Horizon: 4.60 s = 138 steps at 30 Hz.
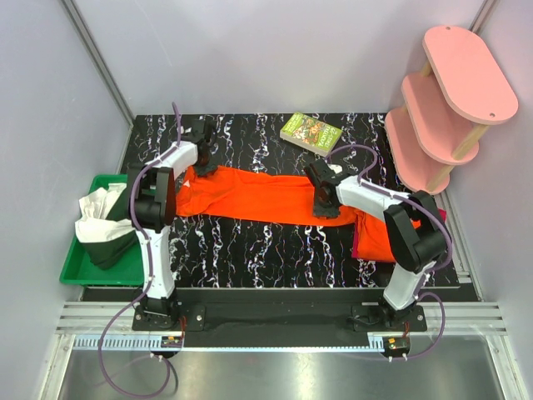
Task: Fold and stack the t-shirts
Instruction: Rotate the tshirt 90 degrees
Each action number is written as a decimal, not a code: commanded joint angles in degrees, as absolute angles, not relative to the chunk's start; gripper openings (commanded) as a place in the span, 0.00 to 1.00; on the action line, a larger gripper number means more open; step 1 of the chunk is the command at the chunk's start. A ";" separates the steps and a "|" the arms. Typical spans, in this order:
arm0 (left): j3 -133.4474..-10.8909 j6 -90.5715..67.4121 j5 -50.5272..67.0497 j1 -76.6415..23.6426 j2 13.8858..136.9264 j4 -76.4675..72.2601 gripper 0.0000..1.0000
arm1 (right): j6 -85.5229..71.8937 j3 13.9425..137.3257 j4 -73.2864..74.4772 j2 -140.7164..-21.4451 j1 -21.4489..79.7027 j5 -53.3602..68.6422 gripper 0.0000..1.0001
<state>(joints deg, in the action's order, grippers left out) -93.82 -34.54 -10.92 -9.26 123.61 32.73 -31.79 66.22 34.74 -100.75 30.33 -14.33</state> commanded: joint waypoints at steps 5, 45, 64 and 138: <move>-95.80 -34.63 -8.62 -8.96 124.45 33.57 0.32 | -34.80 66.18 35.51 -105.19 30.06 -14.68 0.37; -125.68 -26.98 -7.82 -11.25 142.29 50.36 0.00 | -37.18 60.47 37.79 -107.66 40.50 5.26 0.00; -135.09 -20.57 -1.14 -17.49 144.93 54.05 0.01 | -29.97 75.76 37.97 -116.01 56.68 23.64 0.00; -131.03 -33.49 -14.77 -19.78 144.66 59.41 0.06 | -23.64 69.52 43.77 -78.13 47.11 -19.95 0.43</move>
